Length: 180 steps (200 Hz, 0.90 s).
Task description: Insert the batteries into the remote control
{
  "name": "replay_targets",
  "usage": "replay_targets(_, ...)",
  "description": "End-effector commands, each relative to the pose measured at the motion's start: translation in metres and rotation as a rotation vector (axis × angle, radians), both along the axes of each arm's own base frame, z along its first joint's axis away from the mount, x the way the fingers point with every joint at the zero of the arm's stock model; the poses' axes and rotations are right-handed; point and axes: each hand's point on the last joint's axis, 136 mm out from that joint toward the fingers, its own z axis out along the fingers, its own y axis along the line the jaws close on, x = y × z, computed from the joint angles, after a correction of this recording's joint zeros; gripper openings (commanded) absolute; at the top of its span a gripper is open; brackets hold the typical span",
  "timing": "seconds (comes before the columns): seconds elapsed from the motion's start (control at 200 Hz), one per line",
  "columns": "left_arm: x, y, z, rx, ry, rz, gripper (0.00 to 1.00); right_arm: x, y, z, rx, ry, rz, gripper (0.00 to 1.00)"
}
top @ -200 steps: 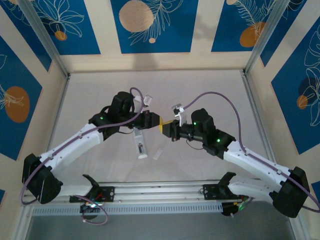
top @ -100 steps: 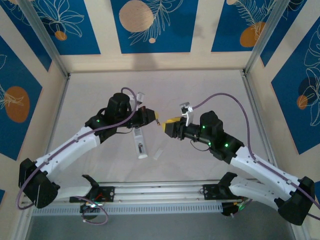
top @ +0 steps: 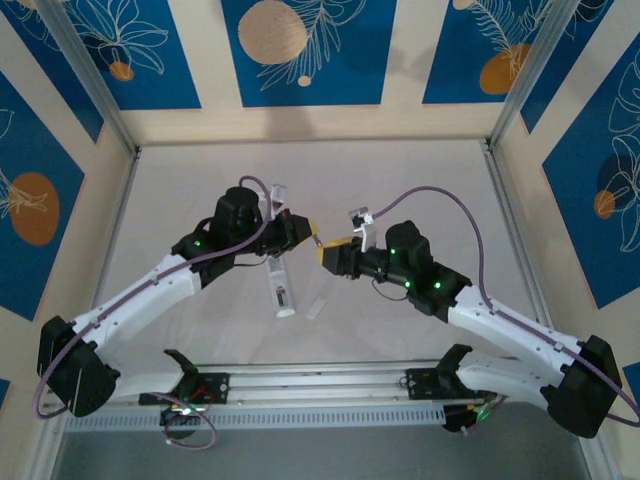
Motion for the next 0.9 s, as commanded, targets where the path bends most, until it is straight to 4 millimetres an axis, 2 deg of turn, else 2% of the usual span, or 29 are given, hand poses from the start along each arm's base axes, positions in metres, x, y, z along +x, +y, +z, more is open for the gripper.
replay_targets(0.0,-0.002,0.000,0.011,-0.051,-0.009,-0.006,0.02,0.001,0.006,0.016,0.043,-0.033,0.013,0.39)
replay_targets(0.15,-0.001,0.000,0.011,-0.064,-0.001,-0.009,0.03,0.004,0.007,0.018,0.050,-0.034,0.007,0.33)
replay_targets(0.515,0.001,0.000,0.007,-0.062,0.001,-0.006,0.05,0.006,0.008,0.020,0.041,-0.026,0.004,0.11)
replay_targets(0.545,0.002,0.002,0.007,-0.054,-0.001,0.000,0.10,0.005,0.008,0.019,0.039,-0.024,0.005,0.10)
replay_targets(0.635,0.008,0.010,0.003,0.002,-0.043,0.023,0.41,0.004,0.008,0.017,0.033,-0.015,0.004,0.10)
replay_targets(0.71,0.017,0.029,-0.001,0.121,-0.115,0.079,0.60,0.001,0.007,0.014,0.027,0.009,0.004,0.10)
replay_targets(0.785,0.029,0.059,-0.008,0.306,-0.192,0.164,0.69,-0.002,0.007,0.006,0.002,0.057,-0.007,0.09)
replay_targets(0.895,0.042,0.101,-0.022,0.588,-0.235,0.264,0.73,-0.009,0.013,-0.018,-0.068,0.173,-0.011,0.09)
